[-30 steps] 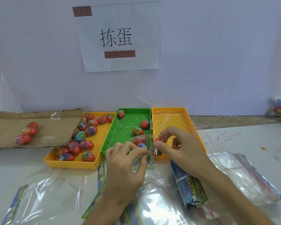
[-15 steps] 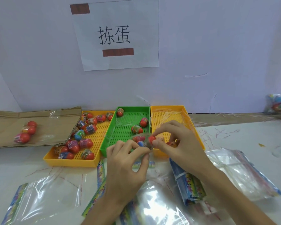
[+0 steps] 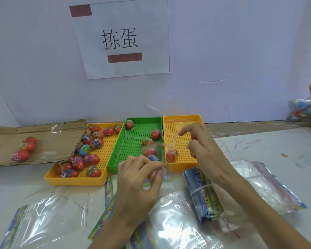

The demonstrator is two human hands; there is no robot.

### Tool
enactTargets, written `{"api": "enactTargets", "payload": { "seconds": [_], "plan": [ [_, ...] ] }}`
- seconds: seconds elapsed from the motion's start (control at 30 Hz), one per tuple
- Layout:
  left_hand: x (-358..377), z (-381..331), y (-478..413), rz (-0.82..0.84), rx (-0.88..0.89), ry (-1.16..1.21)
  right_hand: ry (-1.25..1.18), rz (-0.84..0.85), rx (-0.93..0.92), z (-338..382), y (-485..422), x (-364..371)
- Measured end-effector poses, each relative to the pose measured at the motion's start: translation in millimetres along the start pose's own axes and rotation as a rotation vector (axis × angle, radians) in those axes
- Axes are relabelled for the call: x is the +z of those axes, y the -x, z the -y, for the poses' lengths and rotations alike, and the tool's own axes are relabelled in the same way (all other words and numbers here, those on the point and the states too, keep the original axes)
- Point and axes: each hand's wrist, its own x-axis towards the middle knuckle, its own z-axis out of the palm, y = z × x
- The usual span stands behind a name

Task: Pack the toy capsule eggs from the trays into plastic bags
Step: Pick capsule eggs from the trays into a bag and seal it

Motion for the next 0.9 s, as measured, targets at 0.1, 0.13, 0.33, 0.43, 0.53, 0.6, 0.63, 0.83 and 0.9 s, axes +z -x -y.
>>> {"api": "enactTargets", "payload": {
  "seconds": [0.1, 0.13, 0.33, 0.43, 0.53, 0.6, 0.63, 0.83, 0.9],
  "plan": [
    [1, 0, 1, -0.021, 0.016, 0.019, 0.186, -0.036, 0.004, -13, -4, -7],
    [2, 0, 2, -0.031, 0.024, 0.029, 0.238, -0.016, -0.004, -17, -5, -9],
    [1, 1, 2, -0.085, 0.052, 0.061, 0.105, 0.017, -0.096, -15, -4, -10],
    [-2, -1, -1, -0.12, 0.058, 0.069, -0.096, 0.249, -0.094, -2, 2, -7],
    [-7, -3, -4, -0.186, 0.071, 0.094, 0.007, 0.232, -0.123, 1, 6, 5],
    [-11, -3, -6, -0.232, 0.085, 0.115, -0.043, 0.163, -0.166, 4, 7, 9],
    [-12, -2, -6, -0.259, 0.082, 0.125, -0.097, 0.126, -0.175, 5, 7, 10],
    [-14, 12, -10, -0.269, 0.025, 0.102, -0.083, 0.105, -0.167, 6, 8, 13],
    [-17, 19, -12, -0.293, 0.025, 0.093, -0.136, 0.078, -0.198, 12, 10, 14]
  ]
}}
